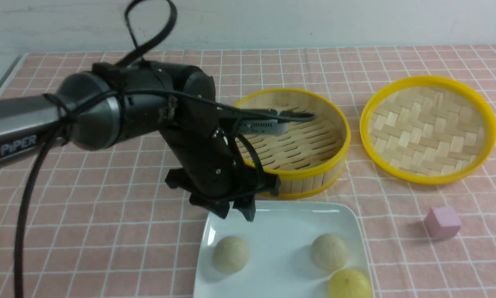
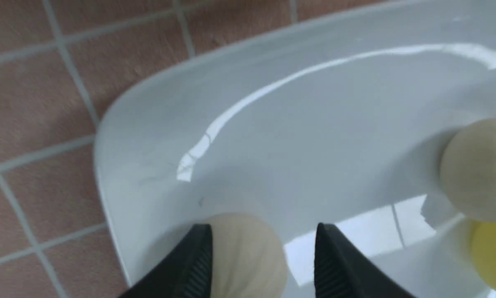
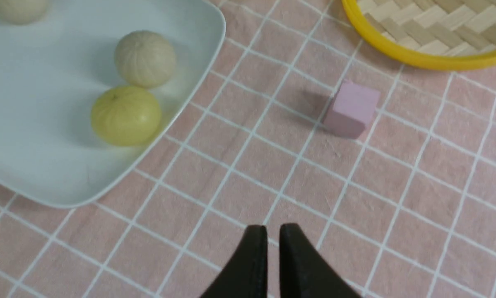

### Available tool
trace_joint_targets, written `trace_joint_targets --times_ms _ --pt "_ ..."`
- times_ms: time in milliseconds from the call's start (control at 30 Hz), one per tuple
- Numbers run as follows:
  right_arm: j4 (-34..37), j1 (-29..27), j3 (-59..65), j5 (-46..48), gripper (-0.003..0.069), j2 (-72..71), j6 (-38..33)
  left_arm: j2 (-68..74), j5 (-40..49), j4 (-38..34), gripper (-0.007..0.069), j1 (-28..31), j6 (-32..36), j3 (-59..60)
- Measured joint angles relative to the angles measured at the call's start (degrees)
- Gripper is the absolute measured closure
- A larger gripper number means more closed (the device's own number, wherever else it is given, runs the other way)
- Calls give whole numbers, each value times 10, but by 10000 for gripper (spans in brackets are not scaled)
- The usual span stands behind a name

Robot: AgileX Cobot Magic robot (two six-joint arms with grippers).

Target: Put the steamed buns into the plate on the pink tablecloth.

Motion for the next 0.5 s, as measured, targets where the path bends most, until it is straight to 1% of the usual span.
trace_joint_targets --times_ms 67,133,167,233,267,300,333,367,400,500 --pt "6 0 -34 48 595 0 0 -21 2 8 265 0 0 -12" --pt "6 0 -52 73 606 -4 0 -31 2 10 267 0 0 -16" --pt "6 0 -70 86 624 -12 0 -42 4 12 276 0 0 -18" --pt "6 0 -74 90 639 -23 0 -46 6 12 286 0 0 -19" --pt "7 0 -72 93 659 -44 2 -47 12 14 314 0 0 -19" --pt "8 0 -69 95 664 -52 5 -47 14 15 330 0 0 -19" --pt "8 0 -63 94 670 -71 12 -47 18 16 357 0 1 -19" --pt "9 0 -58 91 671 -77 15 -47 19 17 362 0 1 -19" --pt "10 0 -44 77 673 -97 24 -47 21 17 399 0 1 -19" --pt "10 0 8 -2 673 -139 34 -47 23 18 475 0 1 -19"
